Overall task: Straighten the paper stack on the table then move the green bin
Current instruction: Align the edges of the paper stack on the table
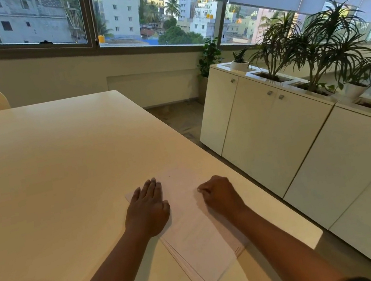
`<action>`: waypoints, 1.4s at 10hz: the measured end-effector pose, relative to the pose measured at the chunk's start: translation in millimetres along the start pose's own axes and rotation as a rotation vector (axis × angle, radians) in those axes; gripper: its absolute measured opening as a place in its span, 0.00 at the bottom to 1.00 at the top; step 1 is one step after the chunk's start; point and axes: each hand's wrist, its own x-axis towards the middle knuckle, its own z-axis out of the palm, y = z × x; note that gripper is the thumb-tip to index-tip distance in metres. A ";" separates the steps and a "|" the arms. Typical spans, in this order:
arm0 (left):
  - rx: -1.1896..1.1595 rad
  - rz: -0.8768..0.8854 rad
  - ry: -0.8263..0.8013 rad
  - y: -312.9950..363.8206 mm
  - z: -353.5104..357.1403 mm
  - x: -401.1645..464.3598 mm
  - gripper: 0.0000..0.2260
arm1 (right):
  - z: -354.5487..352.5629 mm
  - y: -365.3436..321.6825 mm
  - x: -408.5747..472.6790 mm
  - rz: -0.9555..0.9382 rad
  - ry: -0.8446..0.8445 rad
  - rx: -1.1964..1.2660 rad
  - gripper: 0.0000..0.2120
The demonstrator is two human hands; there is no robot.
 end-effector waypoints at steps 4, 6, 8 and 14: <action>-0.010 -0.004 0.002 -0.2 0.3 0.1 0.28 | 4.1 -5.0 -10.7 -0.097 -0.049 -0.013 0.11; -0.015 -0.005 -0.009 0.7 -1.8 -0.6 0.28 | -2.4 -12.1 -3.6 -0.030 -0.014 -0.052 0.11; -0.008 -0.001 -0.007 0.5 -3.0 -1.5 0.28 | 10.7 -20.7 -23.2 -0.137 -0.111 0.041 0.10; -0.008 0.000 0.011 2.2 -5.3 -3.2 0.27 | -0.3 -4.8 -7.9 -0.056 -0.003 -0.051 0.11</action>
